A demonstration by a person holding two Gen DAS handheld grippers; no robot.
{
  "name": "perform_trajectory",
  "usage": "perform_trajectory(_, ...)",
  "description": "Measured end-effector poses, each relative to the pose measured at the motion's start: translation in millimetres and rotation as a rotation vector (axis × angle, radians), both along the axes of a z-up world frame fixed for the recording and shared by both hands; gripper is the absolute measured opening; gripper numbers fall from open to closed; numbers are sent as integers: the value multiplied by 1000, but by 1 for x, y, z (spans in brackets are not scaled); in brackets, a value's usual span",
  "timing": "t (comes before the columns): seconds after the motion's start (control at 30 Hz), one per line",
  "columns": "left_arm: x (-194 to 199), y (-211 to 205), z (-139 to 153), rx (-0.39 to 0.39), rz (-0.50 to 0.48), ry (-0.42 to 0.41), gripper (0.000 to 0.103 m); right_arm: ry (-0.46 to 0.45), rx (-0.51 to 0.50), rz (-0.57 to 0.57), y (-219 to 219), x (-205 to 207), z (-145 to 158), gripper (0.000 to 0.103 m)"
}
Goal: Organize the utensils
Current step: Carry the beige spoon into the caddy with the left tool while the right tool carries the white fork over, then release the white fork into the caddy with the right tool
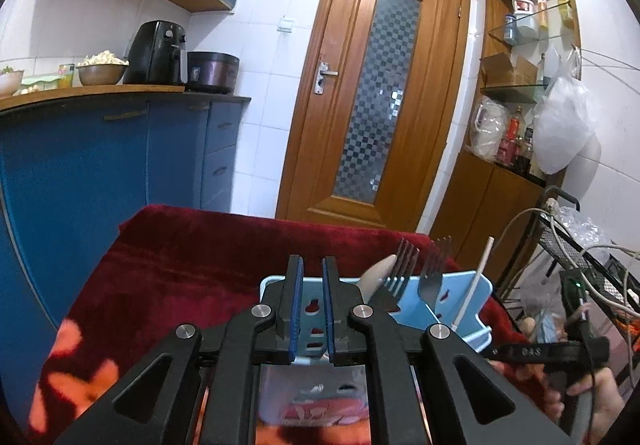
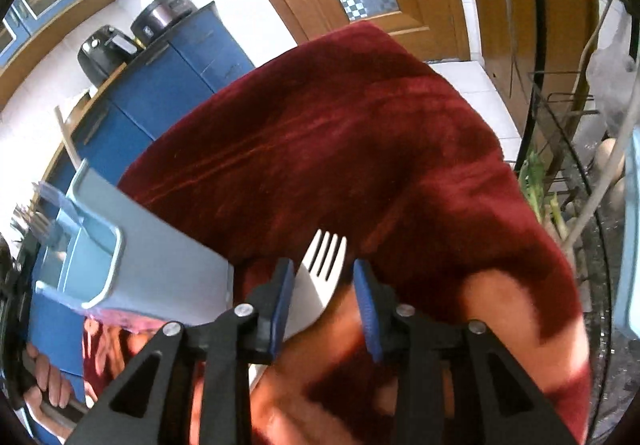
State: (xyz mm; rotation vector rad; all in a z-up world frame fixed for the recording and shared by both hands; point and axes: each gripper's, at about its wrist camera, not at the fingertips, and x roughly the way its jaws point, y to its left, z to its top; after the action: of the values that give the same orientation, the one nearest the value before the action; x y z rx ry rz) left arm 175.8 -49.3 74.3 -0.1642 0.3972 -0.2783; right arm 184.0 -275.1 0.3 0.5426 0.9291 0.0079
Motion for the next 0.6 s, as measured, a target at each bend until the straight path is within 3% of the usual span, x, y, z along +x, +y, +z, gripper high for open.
perform_trajectory(0.1,-7,5,3,8,-5,23,9,-31,2,-4,-3,-3,1,11)
perform_trajectory(0.13,-8,7,3,11,-5,32,9,-43,-2,-9,-3,-5,3,10)
perform_trajectory(0.6,-23,35,0,38,32,134,9,-393,-260,-24,33,-60,95,4)
